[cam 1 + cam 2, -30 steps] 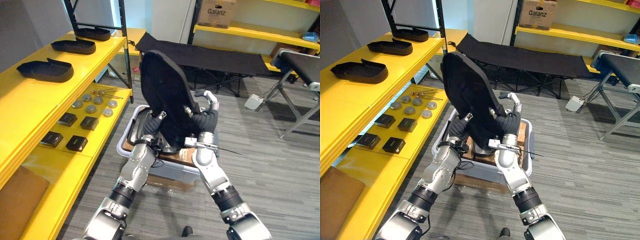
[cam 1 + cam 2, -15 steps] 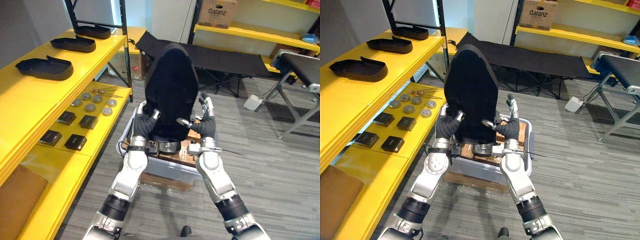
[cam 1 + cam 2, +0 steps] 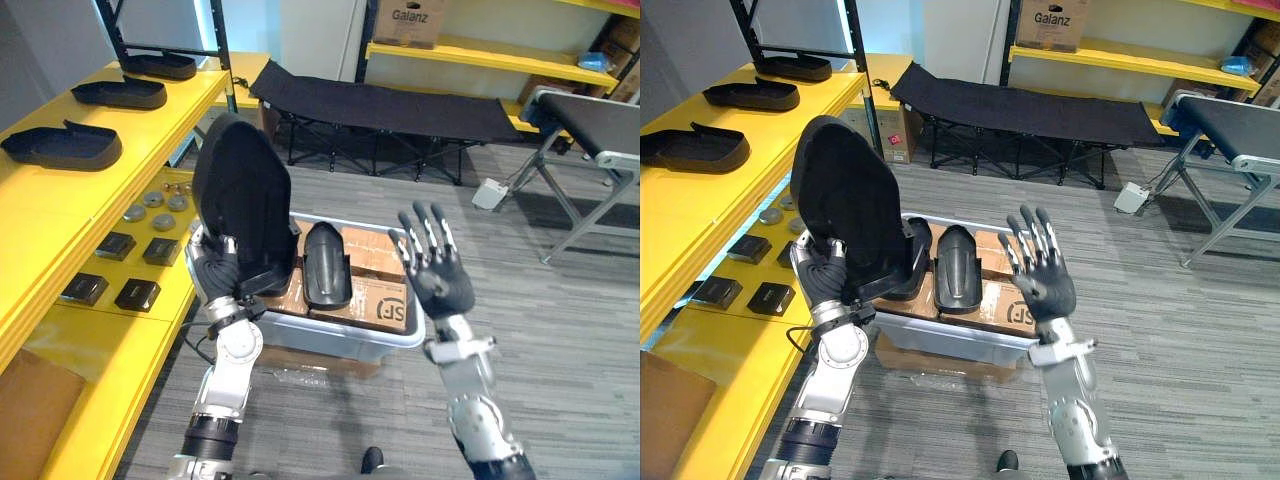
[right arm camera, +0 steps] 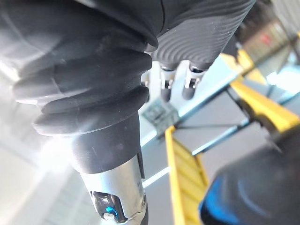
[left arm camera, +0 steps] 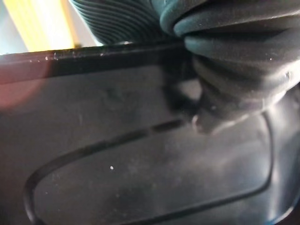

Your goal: Walk over and take plastic housings, then place them on the shelf

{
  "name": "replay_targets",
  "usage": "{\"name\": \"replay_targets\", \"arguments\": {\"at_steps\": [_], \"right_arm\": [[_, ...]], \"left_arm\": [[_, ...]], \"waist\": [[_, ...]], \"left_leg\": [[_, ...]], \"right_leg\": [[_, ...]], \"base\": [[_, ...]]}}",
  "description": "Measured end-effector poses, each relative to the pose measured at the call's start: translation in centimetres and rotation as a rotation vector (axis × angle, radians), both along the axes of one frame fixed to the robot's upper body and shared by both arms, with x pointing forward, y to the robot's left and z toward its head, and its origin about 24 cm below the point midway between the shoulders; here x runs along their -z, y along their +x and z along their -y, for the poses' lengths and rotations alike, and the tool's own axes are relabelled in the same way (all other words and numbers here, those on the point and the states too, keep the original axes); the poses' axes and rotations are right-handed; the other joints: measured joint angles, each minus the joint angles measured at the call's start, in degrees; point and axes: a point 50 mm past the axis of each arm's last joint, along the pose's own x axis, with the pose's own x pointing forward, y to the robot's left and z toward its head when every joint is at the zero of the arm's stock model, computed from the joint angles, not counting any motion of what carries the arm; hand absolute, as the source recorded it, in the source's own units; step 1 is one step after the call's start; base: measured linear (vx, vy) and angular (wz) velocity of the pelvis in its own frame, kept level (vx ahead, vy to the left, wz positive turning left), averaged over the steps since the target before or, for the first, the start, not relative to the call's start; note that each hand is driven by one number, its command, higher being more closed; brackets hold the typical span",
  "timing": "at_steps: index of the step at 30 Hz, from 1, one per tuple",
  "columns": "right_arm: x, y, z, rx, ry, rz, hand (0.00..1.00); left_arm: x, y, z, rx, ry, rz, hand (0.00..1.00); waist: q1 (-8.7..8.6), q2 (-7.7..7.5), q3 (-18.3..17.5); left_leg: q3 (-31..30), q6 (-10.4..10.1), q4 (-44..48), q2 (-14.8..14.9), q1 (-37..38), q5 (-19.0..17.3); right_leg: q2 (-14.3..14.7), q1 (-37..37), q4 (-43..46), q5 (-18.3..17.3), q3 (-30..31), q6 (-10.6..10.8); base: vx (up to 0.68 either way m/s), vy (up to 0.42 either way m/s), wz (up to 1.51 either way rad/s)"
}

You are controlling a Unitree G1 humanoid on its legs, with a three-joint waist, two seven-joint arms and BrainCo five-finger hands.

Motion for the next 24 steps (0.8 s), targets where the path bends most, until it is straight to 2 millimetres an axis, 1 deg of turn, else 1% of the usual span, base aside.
{"name": "replay_targets", "arguments": {"at_steps": [1, 2, 4, 5, 7, 9, 12, 16, 17, 18, 21, 22, 23, 24], "right_arm": [[0.9, -0.4, 0.7, 0.037, 0.024, -0.033, 0.00], [2.2, -0.9, 1.9, 0.112, 0.044, -0.083, 0.00], [4.6, -3.1, 5.7, 0.354, 0.045, -0.183, 0.00], [5.1, -4.3, 7.6, 0.475, 0.022, -0.229, 0.00], [5.5, -5.6, 9.3, 0.603, -0.022, -0.273, 0.00], [5.7, -6.6, 10.3, 0.689, -0.093, -0.322, 0.00], [5.9, -6.6, 10.0, 0.702, -0.183, -0.370, 0.00], [6.0, -5.3, 8.6, 0.652, -0.269, -0.411, 0.00], [6.0, -5.1, 8.3, 0.643, -0.289, -0.422, 0.00], [6.0, -4.8, 8.2, 0.637, -0.287, -0.425, 0.00], [5.7, -2.6, 6.6, 0.565, -0.312, -0.402, 0.00], [5.6, -2.1, 6.3, 0.548, -0.315, -0.398, 0.00], [5.4, -1.1, 5.6, 0.511, -0.331, -0.385, 0.00], [5.1, -0.3, 5.0, 0.485, -0.346, -0.368, 0.00]], "left_arm": [[0.2, -0.2, 0.0, 0.004, -0.017, 0.002, 1.00], [0.4, -0.5, -0.1, 0.010, -0.048, 0.012, 1.00], [0.4, -0.9, 0.1, 0.076, -0.129, 0.043, 1.00], [0.1, -1.4, -0.1, 0.120, -0.164, 0.070, 1.00], [-0.4, -2.2, -0.3, 0.177, -0.201, 0.114, 1.00], [-0.9, -3.2, -0.8, 0.223, -0.240, 0.150, 1.00], [-1.0, -3.9, -1.5, 0.254, -0.271, 0.165, 1.00], [-1.1, -5.7, -3.9, 0.169, -0.270, 0.183, 1.00], [-1.3, -6.1, -4.4, 0.145, -0.262, 0.192, 1.00], [-1.5, -6.4, -4.7, 0.129, -0.254, 0.200, 1.00], [-2.7, -8.0, -6.4, 0.034, -0.205, 0.254, 1.00], [-2.9, -8.3, -6.7, 0.014, -0.189, 0.256, 1.00], [-3.2, -8.9, -7.3, -0.025, -0.152, 0.260, 1.00], [-3.5, -9.4, -7.8, -0.056, -0.120, 0.262, 1.00]], "waist": [[-0.37, 0.26, -0.32], [-0.89, 0.69, -0.69], [-1.15, 1.62, -1.23], [-1.91, 1.97, -1.45], [-2.74, 2.17, -1.56], [-2.69, 2.20, -1.58], [-2.70, 2.30, -1.69], [-1.53, 2.86, -1.55], [-0.52, 3.09, -1.62], [-0.25, 3.14, -1.63], [2.10, 3.28, -1.48], [2.54, 3.29, -1.48], [2.99, 3.28, -1.40], [4.04, 3.30, -0.97]], "left_leg": [[0.08, 0.00, -0.13, -0.02, -0.02, 0.00], [0.18, 0.00, -0.31, -0.02, 0.00, 0.00], [1.27, -0.14, -0.77, 0.09, 0.46, -0.10], [1.38, -0.20, -0.87, 0.18, 0.53, -0.14], [1.70, -0.28, -1.03, 0.33, 0.70, -0.20], [3.10, -0.52, -1.40, 0.71, 1.82, -0.37], [3.21, -0.55, -1.99, 0.95, 2.48, -0.44], [1.19, -0.58, -2.19, 0.88, 2.28, -0.36], [0.01, -0.81, -2.30, 0.67, 1.98, -0.11], [-0.61, -0.78, -2.27, 0.60, 1.64, -0.04], [-3.98, -0.38, -2.33, 0.12, 0.92, 0.86], [-4.67, -0.35, -2.24, -0.01, 0.76, 0.91], [-5.84, -0.27, -2.14, -0.23, 0.40, 0.96], [-6.87, -0.19, -2.12, -0.40, 0.38, 1.02]], "right_leg": [[0.00, -0.14, -0.01, 0.00, 0.06, 0.00], [0.03, -0.24, -0.05, 0.00, 0.19, 0.01], [0.26, -0.56, -0.31, 0.07, 1.12, 0.11], [0.36, -0.59, -0.31, 0.07, 1.24, 0.12], [0.53, -0.69, -0.31, 0.08, 1.62, 0.12], [1.07, -0.60, -0.32, 0.07, 2.90, 0.11], [1.37, 0.04, -0.33, -0.21, 2.93, 0.08], [1.03, 1.10, -0.33, -1.40, 0.90, 0.24], [0.81, 1.55, -0.33, -1.57, -0.27, 0.28], [0.70, 1.74, -0.33, -1.64, -0.89, 0.37], [0.20, 2.80, -0.32, -1.53, -4.06, 0.64], [0.10, 3.05, -0.32, -1.55, -4.43, 0.67], [-0.12, 3.54, -0.32, -1.58, -5.79, 0.71], [-0.26, 4.24, -0.32, -1.58, -6.95, 0.71]], "base": [[0.01, 0.004, -0.07], [0.01, 0.002, -0.10], [0.01, -0.010, -0.19], [0.00, -0.015, -0.12], [0.00, -0.013, -0.10], [-0.02, -0.025, -0.29], [-0.05, -0.033, -0.08], [-0.04, -0.020, 0.24], [-0.01, 0.000, 0.47], [0.00, 0.004, 0.56], [0.04, 0.004, 0.53], [0.03, 0.009, 0.48], [0.03, 0.020, 0.50], [0.02, 0.021, 0.47]]}}
